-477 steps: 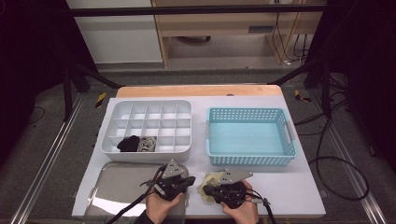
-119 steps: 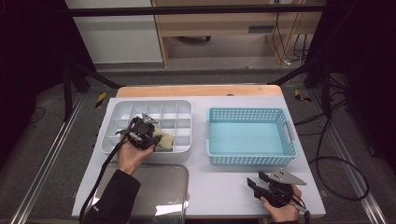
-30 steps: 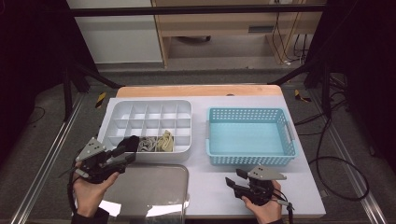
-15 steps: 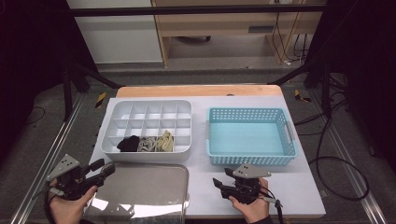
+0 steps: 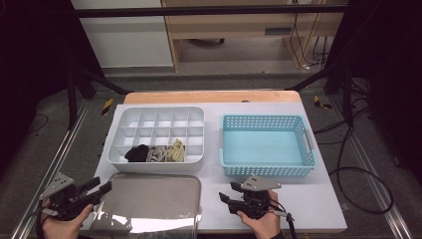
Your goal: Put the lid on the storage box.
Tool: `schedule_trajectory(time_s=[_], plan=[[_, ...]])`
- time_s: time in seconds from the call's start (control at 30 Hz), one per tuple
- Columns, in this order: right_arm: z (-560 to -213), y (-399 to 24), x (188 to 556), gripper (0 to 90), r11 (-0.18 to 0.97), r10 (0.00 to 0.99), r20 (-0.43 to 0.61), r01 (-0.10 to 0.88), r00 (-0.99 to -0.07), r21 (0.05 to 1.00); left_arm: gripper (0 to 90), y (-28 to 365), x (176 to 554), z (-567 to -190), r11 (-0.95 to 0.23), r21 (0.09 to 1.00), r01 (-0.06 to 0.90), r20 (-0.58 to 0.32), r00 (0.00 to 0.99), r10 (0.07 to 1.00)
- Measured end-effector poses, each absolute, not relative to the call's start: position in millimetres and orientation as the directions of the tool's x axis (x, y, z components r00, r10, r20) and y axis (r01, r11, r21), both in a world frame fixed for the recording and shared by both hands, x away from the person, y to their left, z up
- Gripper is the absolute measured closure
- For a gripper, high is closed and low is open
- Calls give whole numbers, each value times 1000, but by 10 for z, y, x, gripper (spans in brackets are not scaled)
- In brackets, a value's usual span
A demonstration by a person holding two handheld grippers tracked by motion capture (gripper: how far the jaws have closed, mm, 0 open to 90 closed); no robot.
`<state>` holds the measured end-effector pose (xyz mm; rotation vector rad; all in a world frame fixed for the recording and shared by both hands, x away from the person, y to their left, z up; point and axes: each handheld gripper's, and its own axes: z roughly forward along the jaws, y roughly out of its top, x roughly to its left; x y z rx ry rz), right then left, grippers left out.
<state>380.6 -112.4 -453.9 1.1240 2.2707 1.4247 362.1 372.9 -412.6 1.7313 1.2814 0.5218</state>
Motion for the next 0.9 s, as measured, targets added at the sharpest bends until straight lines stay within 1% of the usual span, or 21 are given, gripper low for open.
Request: schedule_trajectory(time_s=[0.27, 0.4, 0.73, 0.9], plan=[[-4527, -964, 3789, 446, 247, 692, 188, 473, -697, 846, 468, 3769, 3609, -4289, -87, 810, 580, -157, 357, 921], [-4525, -911, 3771, 448, 238, 686, 202, 478, -699, 845, 477, 3815, 3606, -4368, -91, 791, 605, -162, 351, 922], [-4584, -779, 3721, 456, 236, 669, 246, 514, -702, 825, 535, 3938, 3494, -4502, -117, 738, 664, -145, 326, 934], [-4632, -728, 3698, 469, 251, 669, 246, 525, -702, 813, 539, 3985, 3450, -4587, -113, 709, 696, -159, 314, 936]])
